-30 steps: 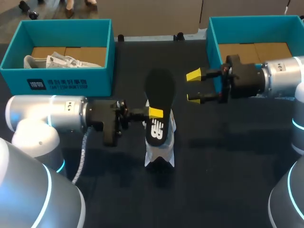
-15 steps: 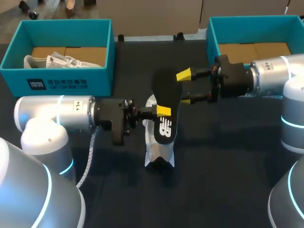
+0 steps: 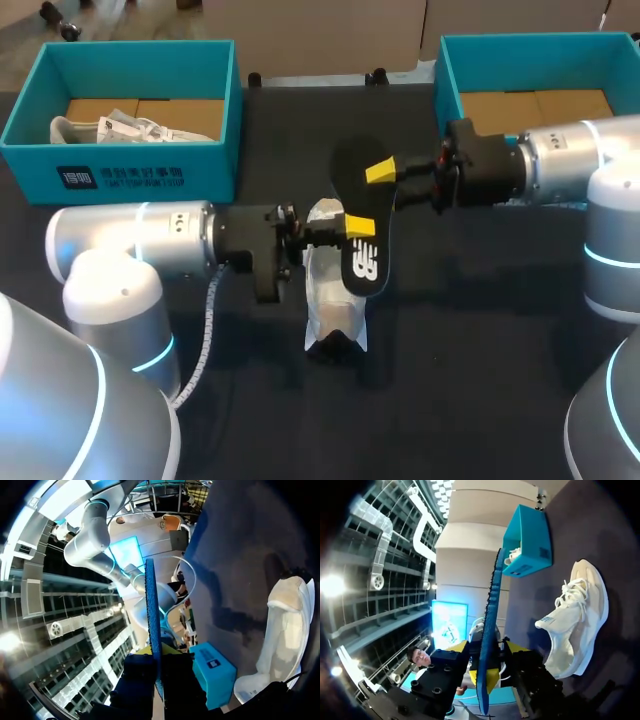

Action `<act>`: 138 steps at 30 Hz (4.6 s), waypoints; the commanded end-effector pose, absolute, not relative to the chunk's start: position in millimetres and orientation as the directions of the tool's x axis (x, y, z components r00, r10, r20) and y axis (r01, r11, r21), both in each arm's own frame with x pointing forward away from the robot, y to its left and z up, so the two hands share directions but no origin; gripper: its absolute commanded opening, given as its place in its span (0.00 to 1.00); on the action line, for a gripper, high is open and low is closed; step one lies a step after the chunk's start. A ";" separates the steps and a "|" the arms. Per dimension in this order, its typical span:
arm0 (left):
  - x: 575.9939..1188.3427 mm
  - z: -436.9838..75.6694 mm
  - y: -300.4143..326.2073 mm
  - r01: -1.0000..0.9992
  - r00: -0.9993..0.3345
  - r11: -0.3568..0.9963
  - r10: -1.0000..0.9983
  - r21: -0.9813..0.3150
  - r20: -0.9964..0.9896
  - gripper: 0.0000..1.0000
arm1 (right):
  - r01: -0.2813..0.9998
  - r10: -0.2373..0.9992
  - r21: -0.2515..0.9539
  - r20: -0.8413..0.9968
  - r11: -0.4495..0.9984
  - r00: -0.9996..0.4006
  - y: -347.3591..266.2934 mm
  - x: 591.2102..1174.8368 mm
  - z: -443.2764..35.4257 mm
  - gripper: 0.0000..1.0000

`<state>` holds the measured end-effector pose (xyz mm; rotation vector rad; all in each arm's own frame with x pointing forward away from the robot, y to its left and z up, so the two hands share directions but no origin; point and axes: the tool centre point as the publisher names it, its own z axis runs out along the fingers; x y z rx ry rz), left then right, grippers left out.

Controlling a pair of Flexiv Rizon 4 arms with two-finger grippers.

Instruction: Take the shoe out of the shoebox, open the shoe tongue, remove and reinsert the insole, then place the shoe into the shoebox

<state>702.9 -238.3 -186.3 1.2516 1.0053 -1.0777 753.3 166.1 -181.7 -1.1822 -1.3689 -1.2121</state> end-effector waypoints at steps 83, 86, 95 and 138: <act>726.5 -124.1 -177.5 0.993 -0.029 0.109 0.600 0.046 -0.799 1.00 | 0.999 0.092 0.031 0.995 0.015 -0.032 157.7 747.6 -218.5 0.00; 729.8 -122.1 -181.2 0.992 -0.051 0.118 0.646 0.034 -0.761 1.00 | 0.999 0.091 0.030 0.995 0.016 -0.031 158.5 747.7 -219.3 0.00; 734.4 -123.3 -199.7 0.996 -0.061 0.085 0.781 0.008 -0.622 1.00 | 1.000 0.088 0.022 0.996 0.012 -0.023 159.7 747.1 -222.4 0.00; 728.6 -130.5 -212.7 0.998 -0.066 0.065 0.996 -0.022 -0.059 1.00 | 0.999 0.070 0.029 0.997 0.015 -0.030 163.3 737.2 -233.1 0.00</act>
